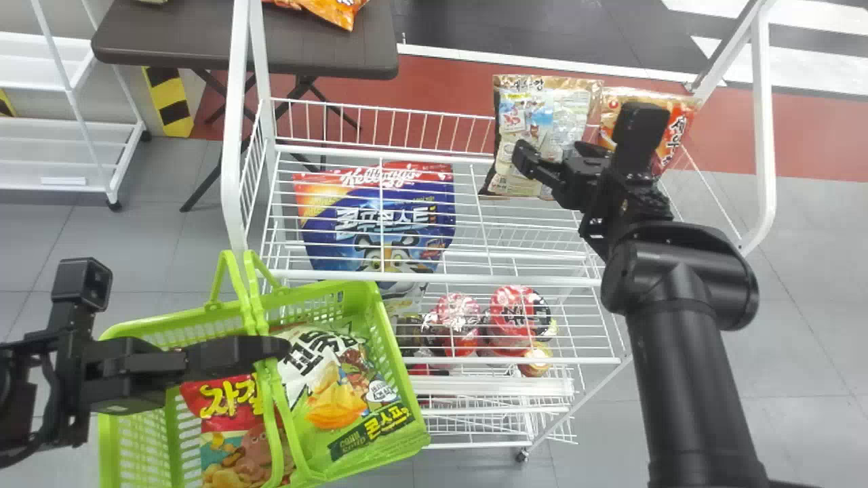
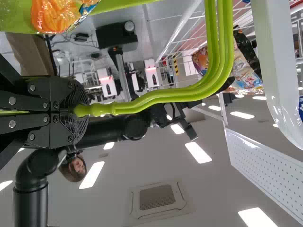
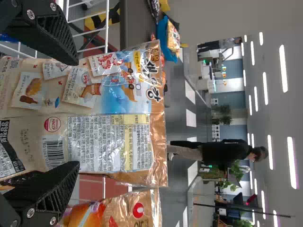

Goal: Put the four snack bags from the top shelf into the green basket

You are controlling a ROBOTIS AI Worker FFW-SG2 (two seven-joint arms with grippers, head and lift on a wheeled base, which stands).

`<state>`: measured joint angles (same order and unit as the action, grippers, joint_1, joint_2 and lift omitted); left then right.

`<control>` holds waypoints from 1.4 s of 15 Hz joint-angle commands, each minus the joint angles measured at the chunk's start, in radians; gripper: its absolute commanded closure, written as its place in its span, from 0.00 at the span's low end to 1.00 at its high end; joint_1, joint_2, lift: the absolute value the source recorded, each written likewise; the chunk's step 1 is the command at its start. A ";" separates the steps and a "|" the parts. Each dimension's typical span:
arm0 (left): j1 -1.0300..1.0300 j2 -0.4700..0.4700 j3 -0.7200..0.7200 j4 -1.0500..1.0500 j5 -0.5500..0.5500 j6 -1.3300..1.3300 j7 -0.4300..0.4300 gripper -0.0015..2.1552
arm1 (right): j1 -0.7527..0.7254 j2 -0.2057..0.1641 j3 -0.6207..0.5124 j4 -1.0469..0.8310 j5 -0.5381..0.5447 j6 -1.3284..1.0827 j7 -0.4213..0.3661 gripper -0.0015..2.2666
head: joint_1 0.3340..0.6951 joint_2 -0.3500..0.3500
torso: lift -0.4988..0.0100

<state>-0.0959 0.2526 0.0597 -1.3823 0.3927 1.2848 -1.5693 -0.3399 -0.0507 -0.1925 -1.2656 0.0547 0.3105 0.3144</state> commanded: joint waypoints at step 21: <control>0.013 0.004 0.028 0.002 0.002 -0.006 -0.011 1.00 | 0.478 0.002 -0.007 -0.983 -0.326 0.919 0.020 1.00 | 1.00 0.32 | 0.98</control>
<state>-0.0813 0.2562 0.0873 -1.3823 0.3957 1.2815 -1.5693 0.0869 -0.0459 -0.1899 -2.1499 -0.2238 1.0875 0.3340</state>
